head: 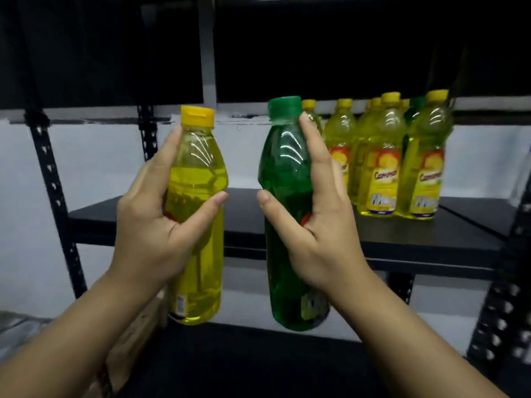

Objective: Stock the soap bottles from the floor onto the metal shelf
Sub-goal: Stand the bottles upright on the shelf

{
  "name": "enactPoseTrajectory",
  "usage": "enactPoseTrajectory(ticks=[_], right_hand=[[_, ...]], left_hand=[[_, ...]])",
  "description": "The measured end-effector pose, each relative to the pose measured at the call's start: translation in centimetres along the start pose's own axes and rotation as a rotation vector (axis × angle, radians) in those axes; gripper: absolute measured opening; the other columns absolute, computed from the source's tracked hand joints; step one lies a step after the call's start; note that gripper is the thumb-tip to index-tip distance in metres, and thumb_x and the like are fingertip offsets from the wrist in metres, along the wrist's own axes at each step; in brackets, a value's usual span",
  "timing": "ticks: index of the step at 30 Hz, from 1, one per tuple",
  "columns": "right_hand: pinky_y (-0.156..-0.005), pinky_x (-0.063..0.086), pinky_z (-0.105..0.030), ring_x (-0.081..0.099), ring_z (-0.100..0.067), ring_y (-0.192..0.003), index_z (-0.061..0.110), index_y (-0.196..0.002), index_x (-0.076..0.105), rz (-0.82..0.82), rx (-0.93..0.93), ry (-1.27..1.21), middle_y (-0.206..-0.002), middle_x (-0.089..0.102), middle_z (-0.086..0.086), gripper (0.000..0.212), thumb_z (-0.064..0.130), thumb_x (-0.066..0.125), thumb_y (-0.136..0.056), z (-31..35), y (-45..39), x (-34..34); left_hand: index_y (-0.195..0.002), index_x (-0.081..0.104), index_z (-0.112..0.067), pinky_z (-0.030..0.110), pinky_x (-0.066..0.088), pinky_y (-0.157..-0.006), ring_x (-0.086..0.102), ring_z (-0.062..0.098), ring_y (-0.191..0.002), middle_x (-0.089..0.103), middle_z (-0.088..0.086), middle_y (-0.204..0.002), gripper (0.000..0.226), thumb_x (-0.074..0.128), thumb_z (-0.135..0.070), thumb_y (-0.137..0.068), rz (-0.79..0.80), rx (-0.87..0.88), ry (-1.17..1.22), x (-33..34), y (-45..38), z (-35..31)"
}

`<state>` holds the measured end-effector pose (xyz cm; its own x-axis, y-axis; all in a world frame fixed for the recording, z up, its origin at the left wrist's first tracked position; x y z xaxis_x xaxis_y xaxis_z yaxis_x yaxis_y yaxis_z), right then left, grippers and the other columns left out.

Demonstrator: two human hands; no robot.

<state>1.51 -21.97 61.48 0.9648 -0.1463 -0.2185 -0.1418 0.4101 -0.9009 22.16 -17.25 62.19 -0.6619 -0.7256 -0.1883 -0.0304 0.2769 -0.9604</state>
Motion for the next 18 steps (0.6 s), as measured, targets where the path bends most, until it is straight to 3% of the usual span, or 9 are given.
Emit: enactPoseTrajectory(ticks=[4,7,8,10,12,14,18], right_hand=[[-0.093,0.039,-0.002,0.05,0.007,-0.12,0.04,-0.166,0.016,-0.073,-0.048,0.064,-0.143,0.042,0.003,0.087,0.035,0.071,-0.099,0.4,-4.7,-3.4],[-0.086,0.044,-0.004,0.053,0.006,-0.111,0.043,-0.166,0.014,-0.125,-0.082,0.154,-0.143,0.041,0.002,0.086,0.04,0.069,-0.1,-0.5,-7.8,-5.0],[-0.086,0.049,-0.01,0.054,0.004,-0.113,0.045,-0.165,0.012,-0.148,-0.081,0.2,-0.144,0.039,0.001,0.086,0.042,0.067,-0.1,-1.2,-8.6,-5.3],[-0.078,0.06,-0.037,0.06,-0.02,-0.116,0.048,-0.164,0.007,-0.208,-0.063,0.319,-0.146,0.037,-0.004,0.085,0.048,0.064,-0.1,-3.0,-10.0,-5.6],[-0.069,0.06,-0.046,0.062,-0.034,-0.111,0.049,-0.164,0.004,-0.248,-0.027,0.44,-0.149,0.034,-0.008,0.085,0.051,0.061,-0.1,-5.3,-11.0,-5.7],[-0.073,0.06,-0.048,0.059,-0.033,-0.116,0.046,-0.165,0.005,-0.272,0.006,0.535,-0.15,0.033,-0.009,0.083,0.051,0.059,-0.102,-7.6,-11.6,-6.0],[-0.088,0.057,-0.051,0.051,-0.036,-0.13,0.04,-0.166,0.006,-0.259,0.061,0.646,-0.153,0.033,-0.016,0.082,0.049,0.055,-0.102,-11.7,-11.4,-6.0]], left_hand=[[-0.162,0.034,-0.024,0.017,0.045,-0.107,0.058,0.007,-0.129,0.057,-0.001,-0.144,0.084,0.075,-0.041,-0.09,-0.047,0.042,0.049,1.6,-5.0,-2.4],[-0.161,0.035,-0.025,0.019,0.043,-0.109,0.051,-0.002,-0.132,0.052,-0.007,-0.144,0.083,0.077,-0.04,-0.091,-0.126,0.05,0.105,3.6,-7.9,-3.4],[-0.161,0.035,-0.024,0.016,0.041,-0.108,0.048,-0.009,-0.129,0.051,-0.006,-0.141,0.083,0.078,-0.038,-0.092,-0.149,0.038,0.119,4.5,-8.7,-3.6],[-0.161,0.035,-0.023,0.011,0.039,-0.105,0.047,-0.014,-0.121,0.05,-0.003,-0.136,0.083,0.079,-0.035,-0.092,-0.189,0.018,0.135,6.8,-9.8,-3.6],[-0.161,0.034,-0.024,0.006,0.036,-0.101,0.049,-0.007,-0.119,0.049,0.001,-0.134,0.083,0.079,-0.033,-0.092,-0.197,-0.009,0.16,9.6,-10.6,-3.3],[-0.161,0.034,-0.025,0.003,0.034,-0.1,0.05,0.002,-0.119,0.047,0.003,-0.134,0.084,0.079,-0.032,-0.091,-0.176,-0.034,0.181,12.9,-11.2,-2.6],[-0.162,0.033,-0.028,-0.003,0.029,-0.097,0.045,-0.001,-0.121,0.044,0.004,-0.138,0.085,0.079,-0.029,-0.091,-0.117,-0.083,0.184,18.9,-11.0,-0.3]])
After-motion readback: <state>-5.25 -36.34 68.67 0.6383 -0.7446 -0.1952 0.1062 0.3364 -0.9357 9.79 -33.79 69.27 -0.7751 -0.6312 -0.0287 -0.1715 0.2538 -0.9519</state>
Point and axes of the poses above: each hand's wrist, its own y-axis away from the middle knuckle, its own x-axis out of the palm, z = x × y, the point moved 7 cm from there along -y, towards the middle knuckle
